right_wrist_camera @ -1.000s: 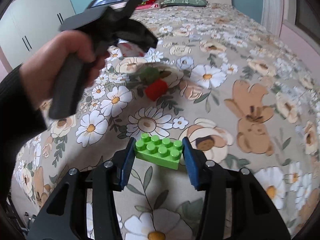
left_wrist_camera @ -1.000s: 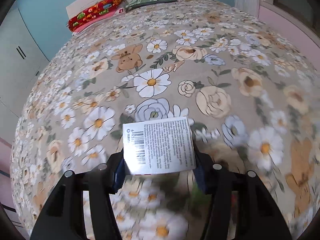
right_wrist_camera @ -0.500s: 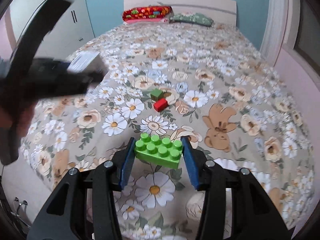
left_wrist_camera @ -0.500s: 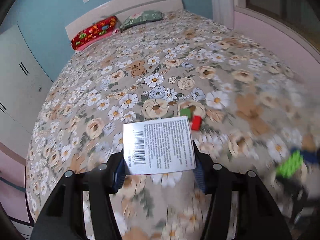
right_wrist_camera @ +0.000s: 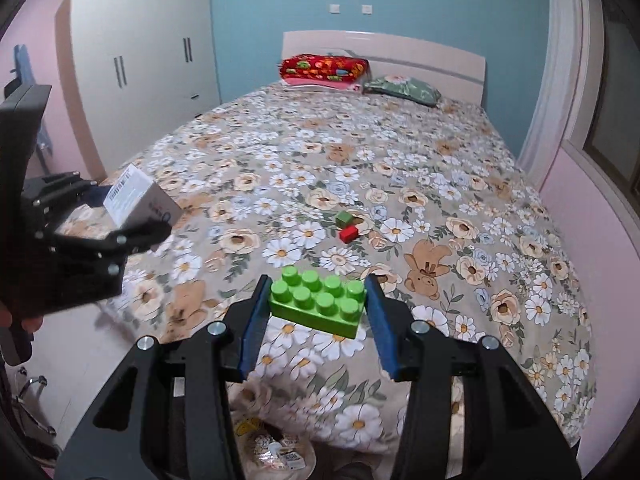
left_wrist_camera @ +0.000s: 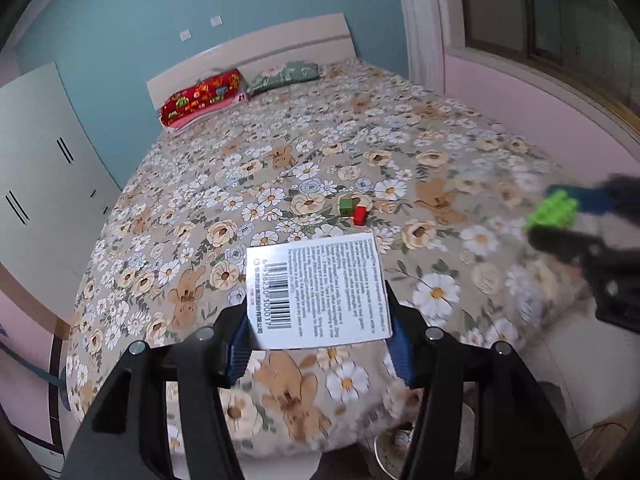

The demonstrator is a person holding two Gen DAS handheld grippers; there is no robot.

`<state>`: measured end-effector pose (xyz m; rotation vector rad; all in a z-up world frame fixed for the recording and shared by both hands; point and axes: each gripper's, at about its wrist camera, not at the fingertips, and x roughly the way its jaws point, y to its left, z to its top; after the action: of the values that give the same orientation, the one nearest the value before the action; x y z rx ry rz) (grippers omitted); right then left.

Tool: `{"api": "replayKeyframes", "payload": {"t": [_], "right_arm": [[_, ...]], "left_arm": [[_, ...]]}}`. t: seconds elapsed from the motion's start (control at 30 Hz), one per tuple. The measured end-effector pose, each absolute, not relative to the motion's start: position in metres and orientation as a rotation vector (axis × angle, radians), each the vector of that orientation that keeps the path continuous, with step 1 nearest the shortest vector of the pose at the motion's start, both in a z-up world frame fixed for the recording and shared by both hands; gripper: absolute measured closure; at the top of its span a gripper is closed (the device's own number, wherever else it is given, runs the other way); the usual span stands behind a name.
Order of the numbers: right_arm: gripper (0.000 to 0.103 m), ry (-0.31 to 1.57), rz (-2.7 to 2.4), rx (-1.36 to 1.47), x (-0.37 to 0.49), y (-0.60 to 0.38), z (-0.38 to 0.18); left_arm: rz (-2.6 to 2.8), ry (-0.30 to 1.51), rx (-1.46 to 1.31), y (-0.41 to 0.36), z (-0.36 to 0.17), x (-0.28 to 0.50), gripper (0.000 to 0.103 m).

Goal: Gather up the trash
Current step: 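Carry the label card and green block down over the paper bowl with both tools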

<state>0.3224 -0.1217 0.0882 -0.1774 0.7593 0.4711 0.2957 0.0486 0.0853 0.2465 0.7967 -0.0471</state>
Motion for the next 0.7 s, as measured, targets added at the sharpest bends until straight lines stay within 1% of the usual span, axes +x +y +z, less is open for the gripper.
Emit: {"api": "replayKeyframes", "payload": {"t": [0.17,0.43,0.53,0.7], "right_arm": [[0.055,0.768,0.49,-0.181,0.286,-0.127,0.09],[0.055,0.78,0.49,-0.19,0.242,-0.142,0.082],[0.055,0.8,0.488,-0.192,0.235,-0.146,0.072],[0.055,0.859,0.491,-0.187,0.229,-0.149,0.038]], "left_arm": [[-0.074,0.779,0.276,0.032,0.075,0.245,0.045],[-0.078,0.79,0.287,0.022,0.053,0.199,0.045],[-0.09,0.801,0.286,0.019,0.041,0.19,0.045],[-0.11,0.854,0.266,0.017,0.01,0.182,0.045]]}}
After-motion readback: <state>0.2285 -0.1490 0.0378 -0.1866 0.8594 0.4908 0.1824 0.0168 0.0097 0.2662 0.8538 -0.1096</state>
